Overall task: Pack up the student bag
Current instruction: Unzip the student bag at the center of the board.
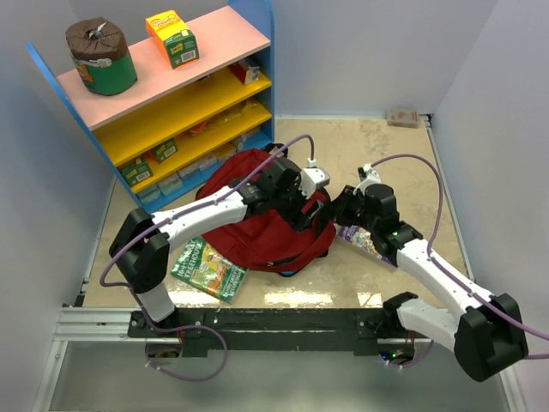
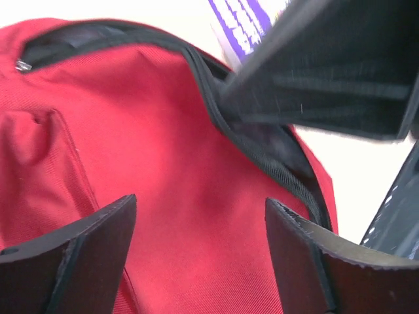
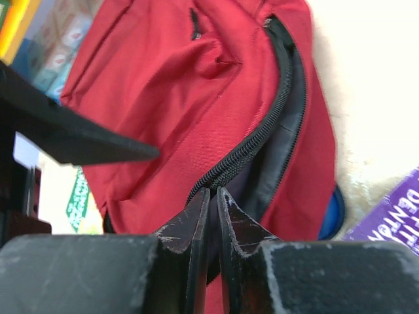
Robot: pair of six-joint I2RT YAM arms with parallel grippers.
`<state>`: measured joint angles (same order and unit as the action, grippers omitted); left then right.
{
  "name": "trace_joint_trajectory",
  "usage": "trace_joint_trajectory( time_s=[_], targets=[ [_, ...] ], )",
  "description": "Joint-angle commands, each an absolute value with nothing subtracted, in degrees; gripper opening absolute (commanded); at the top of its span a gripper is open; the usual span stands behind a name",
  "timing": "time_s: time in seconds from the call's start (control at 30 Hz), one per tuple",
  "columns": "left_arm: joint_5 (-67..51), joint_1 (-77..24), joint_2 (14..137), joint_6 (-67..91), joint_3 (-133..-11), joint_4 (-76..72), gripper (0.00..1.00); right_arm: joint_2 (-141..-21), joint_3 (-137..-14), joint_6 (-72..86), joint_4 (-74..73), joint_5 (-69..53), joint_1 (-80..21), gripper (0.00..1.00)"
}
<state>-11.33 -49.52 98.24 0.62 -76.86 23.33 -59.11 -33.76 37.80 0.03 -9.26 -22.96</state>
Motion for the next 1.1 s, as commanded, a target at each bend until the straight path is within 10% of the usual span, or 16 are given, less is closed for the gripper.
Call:
trace_joint_trajectory(
  time_s=[0.0,0.07,0.67,1.07],
  targets=[
    [-17.0,-47.5,96.9,7.5,-80.4,20.1,0.86,-60.6,-35.2,39.4,5.9,-12.8,-23.7,0.12],
    [-20.4,-47.0,97.4,8.6,-80.2,19.5,1.00,-61.6,-35.9,39.5,6.3,-12.7,-24.6,0.12],
    [-24.3,-47.6,104.1,6.1,-80.5,16.2,1.00,-61.8,-38.5,37.5,4.1,-8.9,-24.9,0.04],
    [-23.0,-46.5,102.8,5.9,-79.9,17.2,0.42,-58.5,-39.0,37.1,0.2,-6.9,-25.0,0.01]
  ],
)
